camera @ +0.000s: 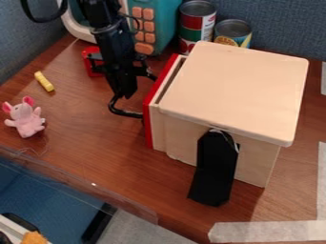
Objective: Open the drawer
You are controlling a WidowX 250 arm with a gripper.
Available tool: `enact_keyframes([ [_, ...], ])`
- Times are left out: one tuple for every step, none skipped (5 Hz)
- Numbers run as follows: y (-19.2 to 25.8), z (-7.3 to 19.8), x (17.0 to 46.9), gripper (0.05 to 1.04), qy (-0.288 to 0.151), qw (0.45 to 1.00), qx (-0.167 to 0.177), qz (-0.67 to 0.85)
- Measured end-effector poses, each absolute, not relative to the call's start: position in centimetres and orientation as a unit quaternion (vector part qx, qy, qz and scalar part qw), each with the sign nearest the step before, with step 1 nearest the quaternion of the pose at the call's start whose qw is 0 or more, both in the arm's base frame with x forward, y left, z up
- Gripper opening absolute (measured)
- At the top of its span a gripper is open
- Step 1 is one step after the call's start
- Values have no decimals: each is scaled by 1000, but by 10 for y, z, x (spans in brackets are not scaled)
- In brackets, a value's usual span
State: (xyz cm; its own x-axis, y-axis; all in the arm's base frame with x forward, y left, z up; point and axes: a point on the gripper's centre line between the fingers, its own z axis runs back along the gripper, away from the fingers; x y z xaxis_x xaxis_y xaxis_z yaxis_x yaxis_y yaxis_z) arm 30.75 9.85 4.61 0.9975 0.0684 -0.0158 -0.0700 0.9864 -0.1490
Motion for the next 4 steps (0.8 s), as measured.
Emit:
enact_keyframes([
  [104,48,306,127,4,998,-55,32],
  [109,51,306,127,2,999,-43,27],
  [121,57,306,127,2,999,-34,33],
  [136,61,304,127,6,999,-26,43],
])
